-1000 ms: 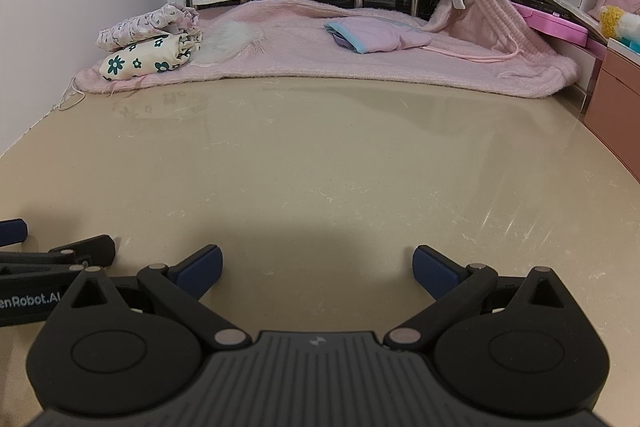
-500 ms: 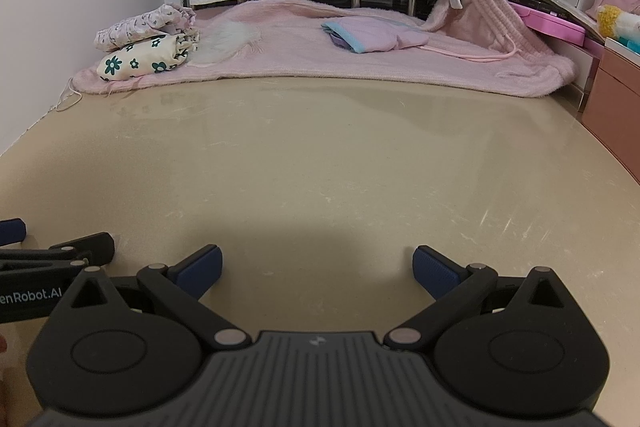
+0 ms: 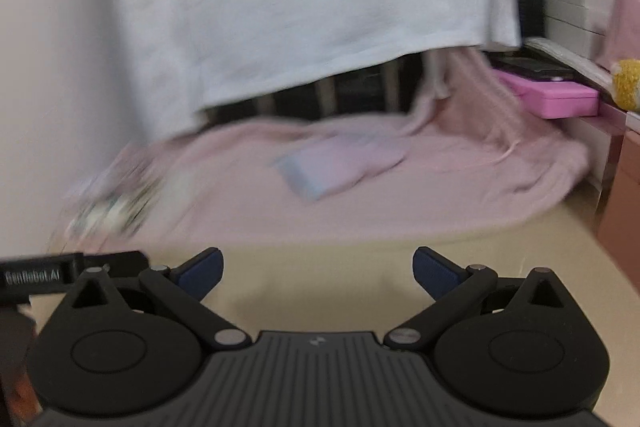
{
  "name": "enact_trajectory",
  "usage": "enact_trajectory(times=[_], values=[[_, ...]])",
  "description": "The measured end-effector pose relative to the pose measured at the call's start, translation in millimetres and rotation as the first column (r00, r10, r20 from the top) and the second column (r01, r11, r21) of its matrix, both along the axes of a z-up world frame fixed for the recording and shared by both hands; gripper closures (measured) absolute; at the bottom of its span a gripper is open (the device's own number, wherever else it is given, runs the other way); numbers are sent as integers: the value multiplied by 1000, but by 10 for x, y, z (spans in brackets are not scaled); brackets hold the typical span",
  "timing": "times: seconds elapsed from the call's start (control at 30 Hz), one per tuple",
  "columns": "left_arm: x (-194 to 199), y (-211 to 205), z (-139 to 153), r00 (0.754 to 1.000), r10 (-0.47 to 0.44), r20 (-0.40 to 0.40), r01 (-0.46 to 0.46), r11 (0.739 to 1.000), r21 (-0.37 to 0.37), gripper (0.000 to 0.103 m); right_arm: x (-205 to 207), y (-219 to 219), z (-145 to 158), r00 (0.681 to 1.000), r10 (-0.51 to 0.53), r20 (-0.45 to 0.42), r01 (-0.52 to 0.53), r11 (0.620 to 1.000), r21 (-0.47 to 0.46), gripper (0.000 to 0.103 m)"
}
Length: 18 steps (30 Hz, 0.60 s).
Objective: Fold clothes
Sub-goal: 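Grasp the pink-and-blue garment on the bedding with both grippers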
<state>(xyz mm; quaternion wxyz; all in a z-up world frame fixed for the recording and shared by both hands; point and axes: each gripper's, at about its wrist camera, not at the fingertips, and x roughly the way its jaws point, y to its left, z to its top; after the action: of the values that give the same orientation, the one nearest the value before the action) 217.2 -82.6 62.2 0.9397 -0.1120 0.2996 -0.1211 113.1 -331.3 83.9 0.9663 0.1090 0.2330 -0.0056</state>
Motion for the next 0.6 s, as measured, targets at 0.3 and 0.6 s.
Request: enact_trajectory(times=[0.3,0.6], values=[[1878,-668,-340,981,139,-137,-147,988,-53,11,2292,-1069,-277,980,-170,-108,188,963,191,16],[1916,-549,-383,981,37,-190,-82,968,-235,103,2857,-986,-699,964,-160,-212,229,907,353,99]])
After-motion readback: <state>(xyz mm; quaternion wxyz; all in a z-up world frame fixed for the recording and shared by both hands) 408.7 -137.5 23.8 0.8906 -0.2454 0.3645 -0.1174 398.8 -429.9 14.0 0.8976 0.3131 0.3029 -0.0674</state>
